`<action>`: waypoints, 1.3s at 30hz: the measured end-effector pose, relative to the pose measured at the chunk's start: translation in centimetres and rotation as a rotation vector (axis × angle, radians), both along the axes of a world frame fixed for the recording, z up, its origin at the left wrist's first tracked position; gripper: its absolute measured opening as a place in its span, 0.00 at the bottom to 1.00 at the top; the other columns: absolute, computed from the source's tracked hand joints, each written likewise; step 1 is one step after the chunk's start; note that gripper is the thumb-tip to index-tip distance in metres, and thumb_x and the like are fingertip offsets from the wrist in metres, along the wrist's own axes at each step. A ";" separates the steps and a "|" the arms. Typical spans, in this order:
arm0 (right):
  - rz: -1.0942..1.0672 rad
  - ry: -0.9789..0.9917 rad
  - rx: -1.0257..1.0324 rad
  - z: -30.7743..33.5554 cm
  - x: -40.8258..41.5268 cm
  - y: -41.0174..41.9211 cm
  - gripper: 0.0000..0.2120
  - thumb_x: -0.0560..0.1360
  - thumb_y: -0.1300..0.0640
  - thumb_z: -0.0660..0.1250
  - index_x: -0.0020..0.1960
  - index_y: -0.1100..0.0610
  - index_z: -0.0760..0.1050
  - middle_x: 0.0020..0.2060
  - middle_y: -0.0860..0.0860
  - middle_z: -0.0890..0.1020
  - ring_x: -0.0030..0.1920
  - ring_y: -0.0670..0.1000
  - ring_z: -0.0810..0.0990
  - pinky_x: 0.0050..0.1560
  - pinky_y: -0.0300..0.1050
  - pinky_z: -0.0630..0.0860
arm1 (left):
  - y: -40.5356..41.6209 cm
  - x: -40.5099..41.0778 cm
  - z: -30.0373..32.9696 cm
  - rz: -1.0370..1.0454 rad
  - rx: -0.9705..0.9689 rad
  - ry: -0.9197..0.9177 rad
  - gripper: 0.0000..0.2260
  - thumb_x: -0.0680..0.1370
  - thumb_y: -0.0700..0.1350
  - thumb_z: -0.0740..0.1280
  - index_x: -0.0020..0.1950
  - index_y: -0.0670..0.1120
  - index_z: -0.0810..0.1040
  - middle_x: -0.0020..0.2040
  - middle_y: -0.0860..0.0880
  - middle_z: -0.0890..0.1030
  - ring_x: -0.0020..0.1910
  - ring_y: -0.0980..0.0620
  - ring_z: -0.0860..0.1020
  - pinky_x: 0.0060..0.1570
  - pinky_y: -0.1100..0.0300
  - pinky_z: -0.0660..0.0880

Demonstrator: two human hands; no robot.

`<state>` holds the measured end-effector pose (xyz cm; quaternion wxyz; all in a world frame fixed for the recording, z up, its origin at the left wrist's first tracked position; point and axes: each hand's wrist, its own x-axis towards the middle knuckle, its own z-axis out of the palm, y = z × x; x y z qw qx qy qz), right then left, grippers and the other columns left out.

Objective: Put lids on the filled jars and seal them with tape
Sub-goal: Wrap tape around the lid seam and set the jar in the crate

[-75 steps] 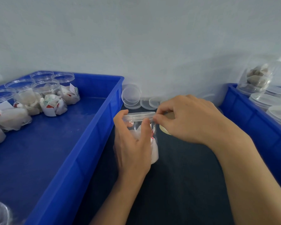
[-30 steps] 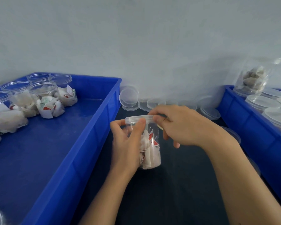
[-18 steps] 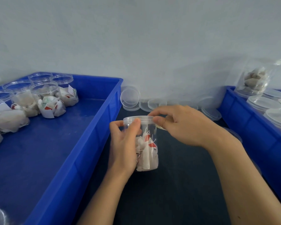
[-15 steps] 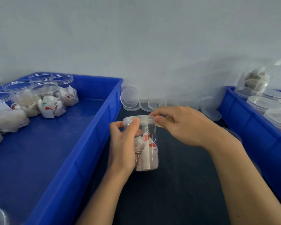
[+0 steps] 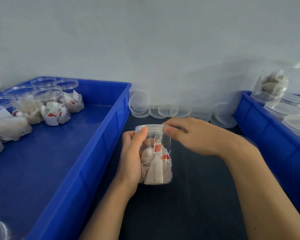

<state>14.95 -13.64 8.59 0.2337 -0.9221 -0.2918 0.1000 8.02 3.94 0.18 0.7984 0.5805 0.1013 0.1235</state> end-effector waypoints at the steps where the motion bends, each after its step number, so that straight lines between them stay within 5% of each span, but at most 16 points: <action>1: 0.017 0.024 0.009 0.0 0.0 0.0 0.16 0.84 0.33 0.54 0.69 0.30 0.72 0.63 0.33 0.80 0.65 0.42 0.77 0.71 0.56 0.73 | 0.0 0.0 0.0 -0.007 -0.006 -0.008 0.38 0.73 0.66 0.70 0.70 0.38 0.73 0.62 0.32 0.81 0.58 0.31 0.84 0.58 0.29 0.81; 3: 0.059 0.068 0.039 -0.1 0.1 -0.2 0.16 0.86 0.37 0.54 0.71 0.30 0.72 0.59 0.27 0.79 0.59 0.31 0.77 0.66 0.48 0.73 | -0.1 0.0 0.1 0.001 -0.009 -0.035 0.40 0.71 0.67 0.71 0.70 0.38 0.73 0.63 0.32 0.81 0.59 0.32 0.84 0.58 0.30 0.81; 6: 0.077 0.074 0.079 -0.3 0.3 -0.3 0.16 0.87 0.41 0.55 0.72 0.31 0.72 0.41 0.18 0.75 0.41 0.21 0.72 0.52 0.39 0.69 | -0.2 0.3 -0.2 0.030 0.050 -0.054 0.30 0.73 0.64 0.71 0.65 0.44 0.71 0.58 0.41 0.84 0.53 0.44 0.87 0.48 0.49 0.86; 8: 0.072 0.074 0.091 -0.3 0.4 -0.4 0.16 0.88 0.43 0.55 0.72 0.33 0.72 0.35 0.19 0.73 0.36 0.24 0.74 0.45 0.36 0.70 | -0.1 0.5 -0.3 0.033 0.168 -0.044 0.23 0.77 0.63 0.68 0.61 0.48 0.71 0.54 0.49 0.84 0.48 0.55 0.87 0.41 0.62 0.83; 10: 0.067 0.081 0.098 -0.2 0.3 -0.3 0.15 0.87 0.42 0.55 0.70 0.35 0.74 0.32 0.23 0.75 0.33 0.37 0.79 0.35 0.38 0.76 | -0.1 0.4 -0.2 0.085 0.359 -0.014 0.17 0.82 0.66 0.64 0.59 0.54 0.75 0.50 0.54 0.84 0.46 0.62 0.85 0.36 0.66 0.79; 13: 0.027 0.077 0.098 0.0 0.0 0.1 0.15 0.86 0.39 0.56 0.67 0.36 0.77 0.31 0.25 0.74 0.31 0.50 0.83 0.32 0.40 0.80 | -0.1 -0.3 0.1 0.266 0.541 0.010 0.19 0.82 0.70 0.59 0.62 0.60 0.79 0.50 0.58 0.85 0.47 0.64 0.83 0.41 0.62 0.76; 16: 0.023 0.087 0.152 0.0 -0.3 0.7 0.13 0.86 0.40 0.58 0.62 0.39 0.80 0.32 0.33 0.77 0.26 0.45 0.79 0.29 0.41 0.79 | -0.6 -0.9 0.8 0.331 0.548 0.007 0.22 0.77 0.70 0.56 0.63 0.60 0.78 0.48 0.59 0.84 0.45 0.66 0.82 0.39 0.64 0.74; 19: 0.052 0.040 0.154 0.0 -0.5 1.3 0.15 0.85 0.38 0.58 0.60 0.39 0.81 0.37 0.34 0.80 0.31 0.39 0.78 0.34 0.36 0.73 | -1.1 -0.9 1.4 0.269 0.529 0.045 0.31 0.71 0.76 0.57 0.68 0.61 0.72 0.51 0.59 0.83 0.47 0.62 0.83 0.44 0.59 0.79; 22: 0.071 0.131 0.178 0.1 -0.6 1.0 0.14 0.87 0.43 0.57 0.63 0.40 0.80 0.30 0.38 0.78 0.29 0.39 0.75 0.31 0.32 0.70 | -1.2 -1.0 1.3 0.266 0.517 0.042 0.37 0.70 0.76 0.61 0.74 0.59 0.69 0.54 0.58 0.83 0.51 0.58 0.84 0.55 0.48 0.82; 26: 0.090 0.192 0.195 0.5 -0.5 0.0 0.16 0.88 0.48 0.57 0.72 0.37 0.74 0.28 0.42 0.74 0.30 0.41 0.72 0.36 0.39 0.72 | -1.0 -0.9 1.2 0.273 0.449 0.018 0.35 0.69 0.75 0.62 0.71 0.59 0.72 0.52 0.58 0.84 0.49 0.60 0.84 0.56 0.47 0.82; 34: 0.061 0.014 0.118 0.2 -0.2 -0.2 0.15 0.87 0.44 0.59 0.72 0.38 0.75 0.29 0.22 0.73 0.35 0.25 0.74 0.42 0.37 0.65 | -0.8 -0.9 0.9 0.258 0.411 -0.015 0.32 0.71 0.73 0.63 0.69 0.58 0.73 0.53 0.58 0.84 0.47 0.63 0.84 0.52 0.52 0.82; 39: 0.035 -0.006 0.100 -0.2 0.0 -0.1 0.15 0.86 0.41 0.60 0.72 0.36 0.74 0.32 0.21 0.74 0.35 0.25 0.74 0.44 0.39 0.68 | -0.7 -0.9 0.9 0.244 0.381 -0.016 0.32 0.69 0.75 0.64 0.67 0.59 0.74 0.52 0.61 0.84 0.48 0.60 0.85 0.52 0.48 0.84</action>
